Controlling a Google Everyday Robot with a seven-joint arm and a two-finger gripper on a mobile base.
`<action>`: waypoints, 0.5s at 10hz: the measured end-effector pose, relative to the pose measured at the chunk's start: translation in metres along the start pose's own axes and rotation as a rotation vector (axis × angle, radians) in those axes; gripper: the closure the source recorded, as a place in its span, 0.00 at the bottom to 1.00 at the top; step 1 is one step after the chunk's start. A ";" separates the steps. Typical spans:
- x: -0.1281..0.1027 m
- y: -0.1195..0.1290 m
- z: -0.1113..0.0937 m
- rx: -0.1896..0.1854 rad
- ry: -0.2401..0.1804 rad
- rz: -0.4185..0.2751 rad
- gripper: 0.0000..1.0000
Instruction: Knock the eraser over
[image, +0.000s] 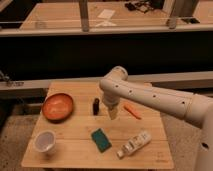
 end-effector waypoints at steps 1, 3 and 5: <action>0.002 -0.001 0.002 0.000 0.001 -0.004 0.39; 0.001 -0.003 0.004 0.000 -0.002 -0.013 0.40; -0.002 -0.005 0.006 -0.002 -0.006 -0.024 0.40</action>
